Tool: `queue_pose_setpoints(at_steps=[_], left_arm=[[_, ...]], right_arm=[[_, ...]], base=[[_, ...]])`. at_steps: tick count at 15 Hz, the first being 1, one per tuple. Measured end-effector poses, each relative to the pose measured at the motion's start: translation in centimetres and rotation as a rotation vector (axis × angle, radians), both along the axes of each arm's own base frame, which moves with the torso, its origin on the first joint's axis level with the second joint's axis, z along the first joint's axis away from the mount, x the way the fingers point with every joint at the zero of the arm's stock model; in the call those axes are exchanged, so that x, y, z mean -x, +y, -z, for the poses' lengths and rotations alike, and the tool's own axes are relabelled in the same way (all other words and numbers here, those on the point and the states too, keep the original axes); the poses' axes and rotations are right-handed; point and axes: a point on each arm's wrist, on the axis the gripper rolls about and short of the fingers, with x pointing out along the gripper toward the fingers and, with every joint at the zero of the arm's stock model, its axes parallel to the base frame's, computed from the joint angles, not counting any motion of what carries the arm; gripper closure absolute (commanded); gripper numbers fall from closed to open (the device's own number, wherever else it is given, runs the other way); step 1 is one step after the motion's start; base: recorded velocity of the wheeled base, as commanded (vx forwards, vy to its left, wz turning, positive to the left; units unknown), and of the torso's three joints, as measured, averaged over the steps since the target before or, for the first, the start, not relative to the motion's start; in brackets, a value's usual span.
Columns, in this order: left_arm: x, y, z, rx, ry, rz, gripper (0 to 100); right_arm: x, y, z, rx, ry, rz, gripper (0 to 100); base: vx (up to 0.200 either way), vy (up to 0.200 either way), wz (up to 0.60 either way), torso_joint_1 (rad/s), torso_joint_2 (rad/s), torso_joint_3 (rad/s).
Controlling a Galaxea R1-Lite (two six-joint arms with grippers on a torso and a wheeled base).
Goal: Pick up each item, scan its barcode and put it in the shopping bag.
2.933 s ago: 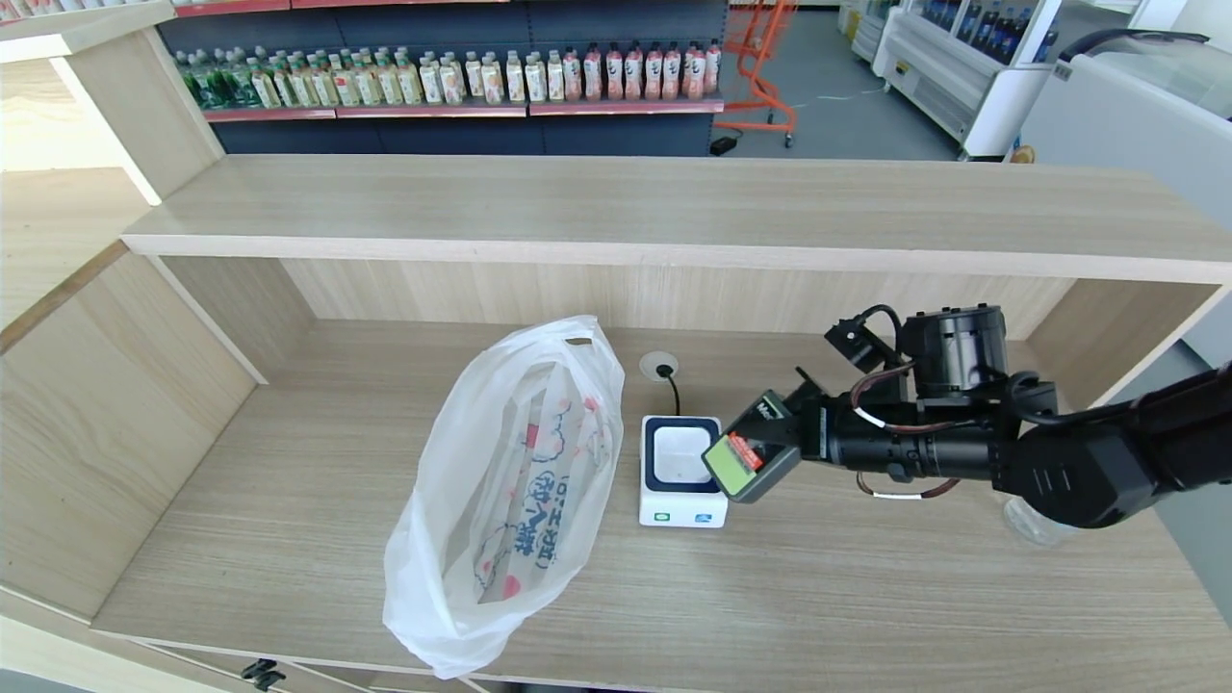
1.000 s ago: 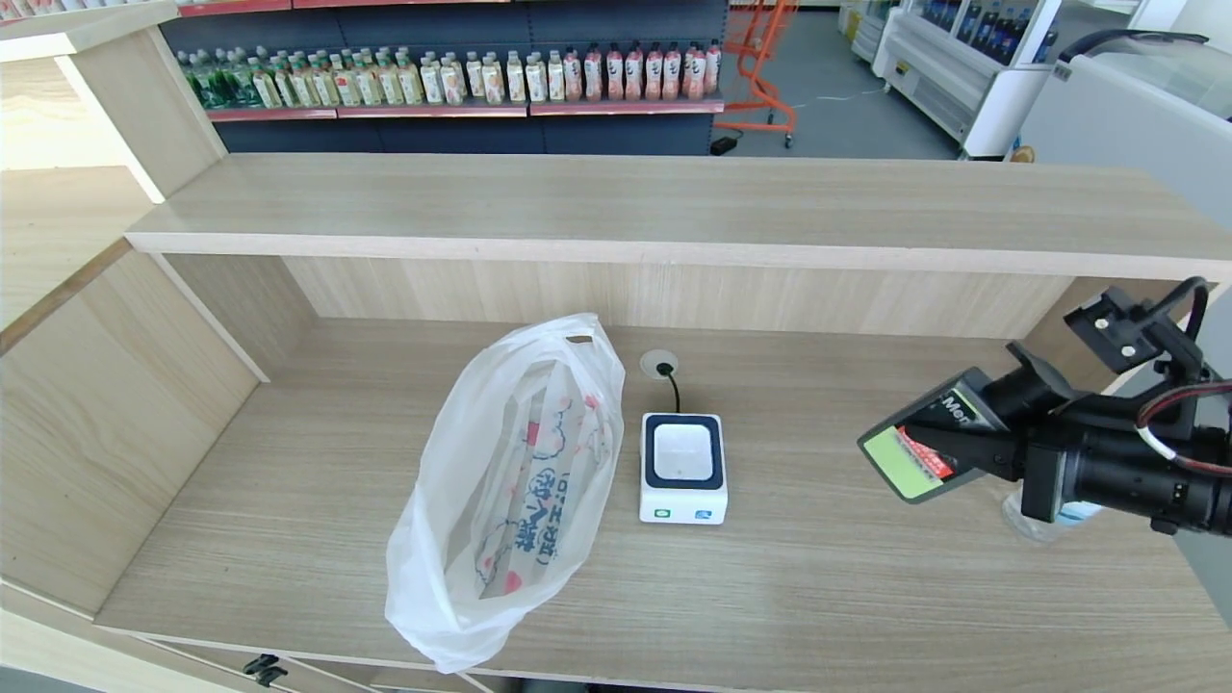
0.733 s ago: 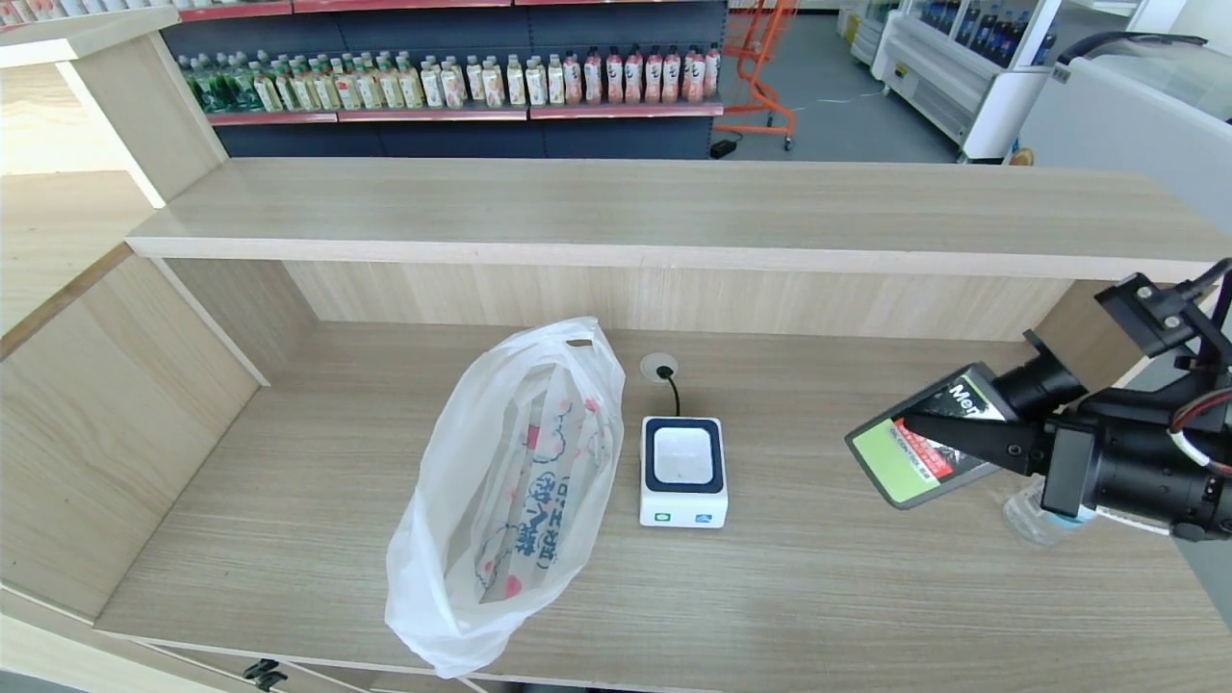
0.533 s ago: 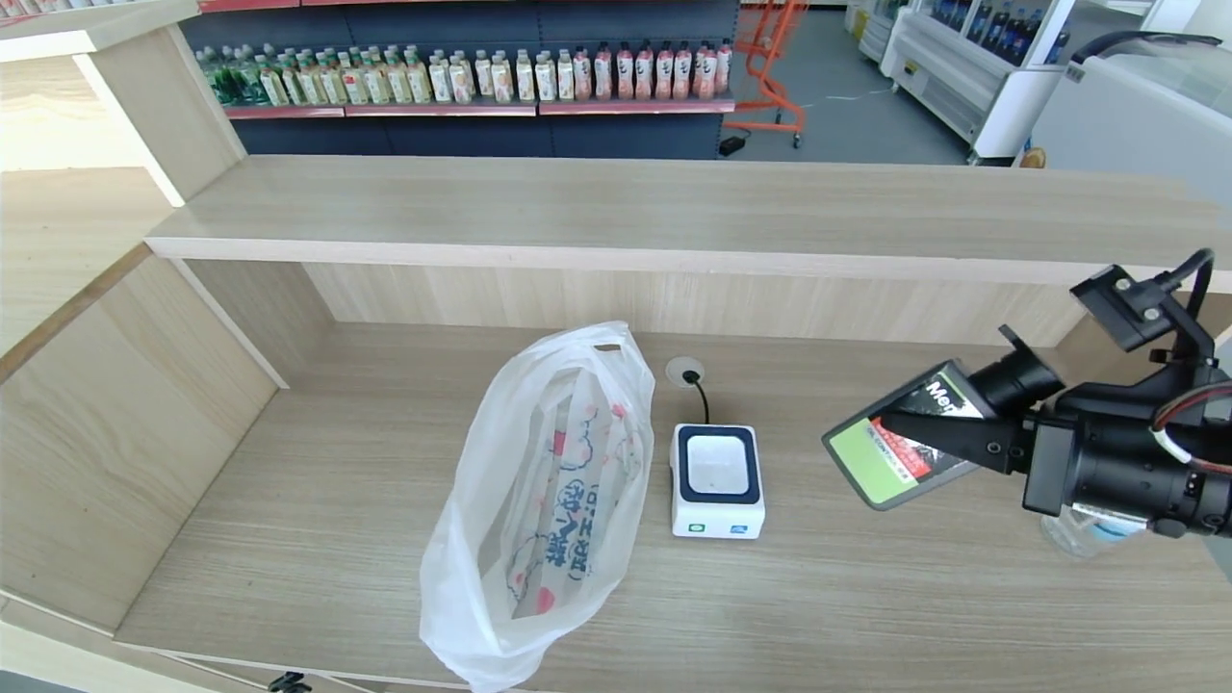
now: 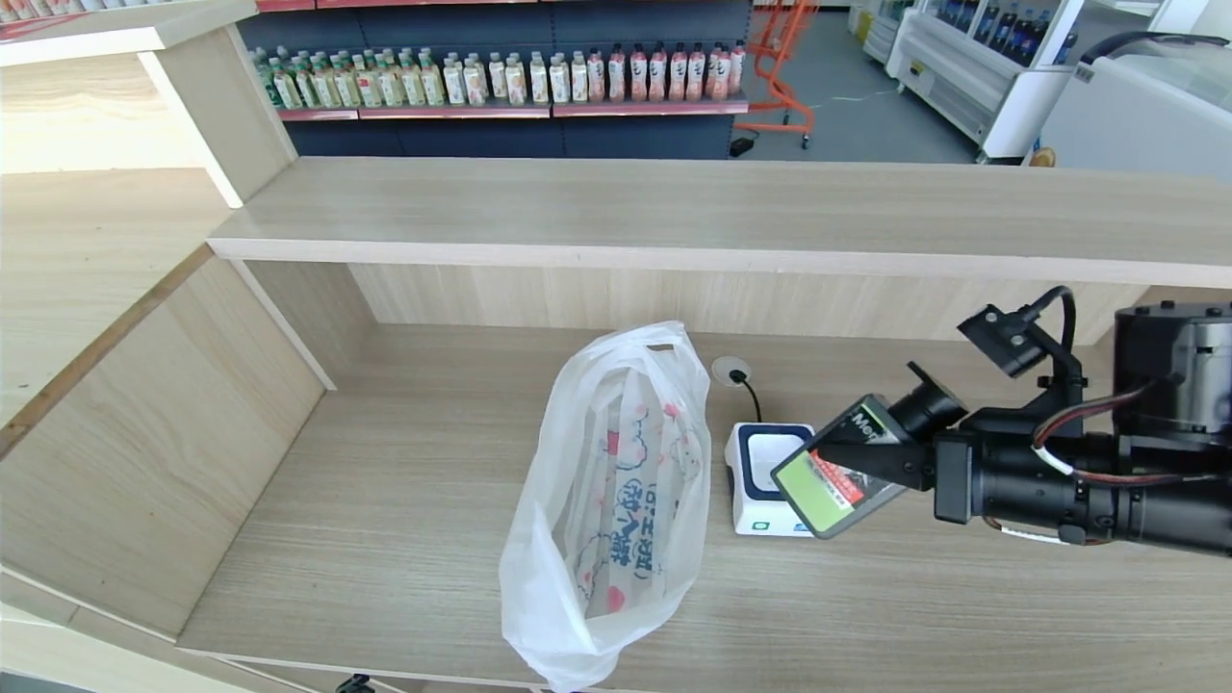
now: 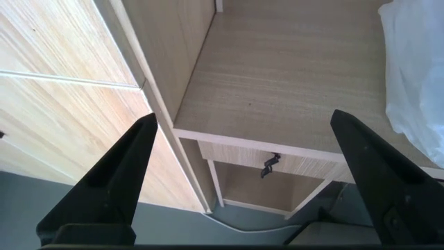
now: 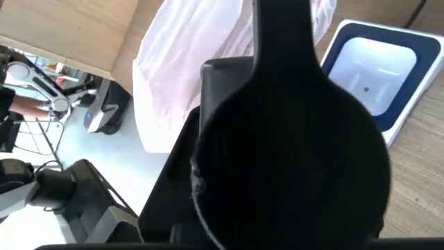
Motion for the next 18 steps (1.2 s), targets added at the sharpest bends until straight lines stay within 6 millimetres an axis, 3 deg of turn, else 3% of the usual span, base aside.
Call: queue_pose_setpoints(at_steps=[7,12,18], left_arm=[[0.0,0.0,0.0,0.000,0.000,0.001,0],[0.0,0.0,0.0,-0.001,0.000,0.000,0],[0.0,0.0,0.0,-0.001,0.000,0.001,0]], right_arm=[[-3.1,5.7,2.1,0.061,0.044,-0.022,100],[-5.7,9.4,5.4,0.227,-0.130,-0.144,100],[-7.7,13.9,8.8,0.282,-0.341,-0.260,100]], base=[[0.000,0.000,0.00,0.000,0.00,0.000],[0.000,0.000,0.00,0.000,0.00,0.000],[0.000,0.000,0.00,0.000,0.00,0.000]])
